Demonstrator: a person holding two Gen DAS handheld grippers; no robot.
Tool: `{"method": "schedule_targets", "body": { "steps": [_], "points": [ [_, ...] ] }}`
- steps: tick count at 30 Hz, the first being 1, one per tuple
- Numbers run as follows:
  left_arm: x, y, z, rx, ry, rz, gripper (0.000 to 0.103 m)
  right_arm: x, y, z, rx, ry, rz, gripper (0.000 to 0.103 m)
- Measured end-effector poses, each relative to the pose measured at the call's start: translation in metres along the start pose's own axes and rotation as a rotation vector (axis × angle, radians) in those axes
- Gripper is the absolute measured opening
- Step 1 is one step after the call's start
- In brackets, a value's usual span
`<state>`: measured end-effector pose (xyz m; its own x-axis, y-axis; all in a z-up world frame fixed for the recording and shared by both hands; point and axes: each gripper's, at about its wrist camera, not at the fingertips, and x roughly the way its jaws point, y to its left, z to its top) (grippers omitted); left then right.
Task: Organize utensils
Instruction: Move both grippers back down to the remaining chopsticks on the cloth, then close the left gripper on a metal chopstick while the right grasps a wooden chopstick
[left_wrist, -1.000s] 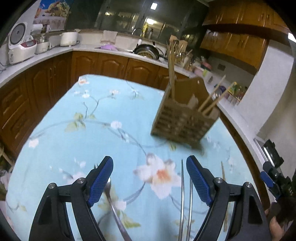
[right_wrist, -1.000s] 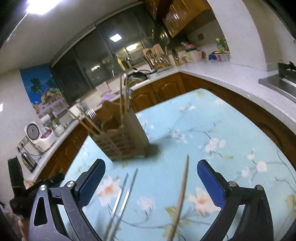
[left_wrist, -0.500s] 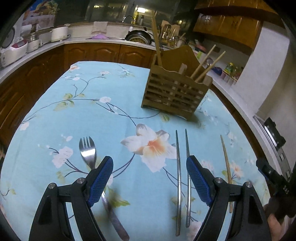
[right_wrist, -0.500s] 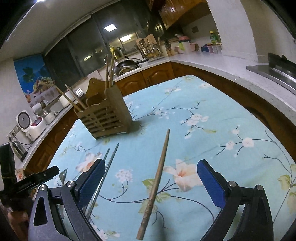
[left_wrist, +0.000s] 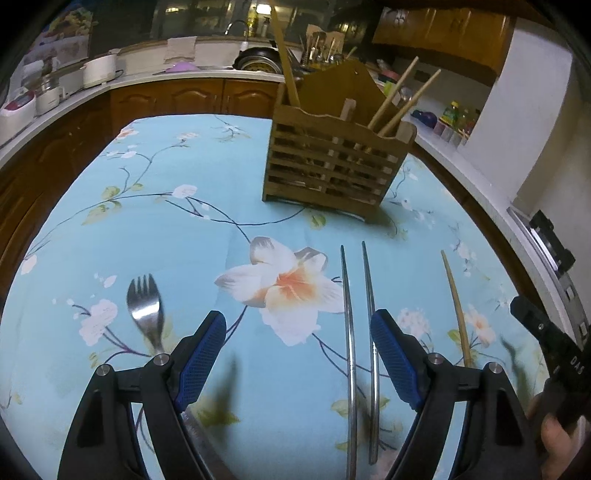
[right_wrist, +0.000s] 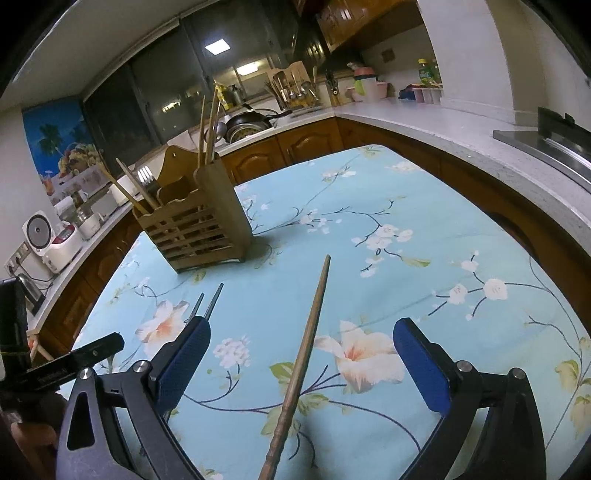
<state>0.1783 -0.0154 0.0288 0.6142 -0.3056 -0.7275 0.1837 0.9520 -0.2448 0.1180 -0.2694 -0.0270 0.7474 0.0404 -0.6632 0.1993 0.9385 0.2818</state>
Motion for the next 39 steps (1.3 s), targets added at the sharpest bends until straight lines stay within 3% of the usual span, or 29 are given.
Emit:
{"method": "schedule_targets", "body": {
  "steps": [8,13,25,29,34,35,37,39],
  "points": [
    [0.026,-0.010,0.014,0.029,0.031,-0.001,0.079,0.022,-0.003,0.011,-0.012,0.029,-0.018,0.097],
    [0.048,-0.018,0.024,0.055,0.055,-0.001,0.075,0.042,0.000,0.019,-0.035,0.069,-0.028,0.078],
    [0.105,-0.029,0.049,0.110,0.126,0.003,0.053,0.095,-0.007,0.033,-0.036,0.170,-0.079,0.054],
    [0.120,-0.038,0.053,0.139,0.144,0.004,0.043,0.108,-0.005,0.036,-0.052,0.196,-0.104,0.049],
    [0.126,-0.052,0.050,0.204,0.118,0.057,0.022,0.124,0.010,0.039,-0.159,0.227,-0.167,0.044],
    [0.126,-0.055,0.048,0.227,0.110,0.069,0.018,0.127,0.015,0.038,-0.198,0.233,-0.186,0.041],
    [0.127,-0.060,0.046,0.252,0.105,0.069,0.011,0.130,0.021,0.038,-0.234,0.232,-0.183,0.019],
    [0.128,-0.063,0.047,0.250,0.114,0.054,0.004,0.131,0.024,0.038,-0.242,0.231,-0.180,0.007]
  ]
}}
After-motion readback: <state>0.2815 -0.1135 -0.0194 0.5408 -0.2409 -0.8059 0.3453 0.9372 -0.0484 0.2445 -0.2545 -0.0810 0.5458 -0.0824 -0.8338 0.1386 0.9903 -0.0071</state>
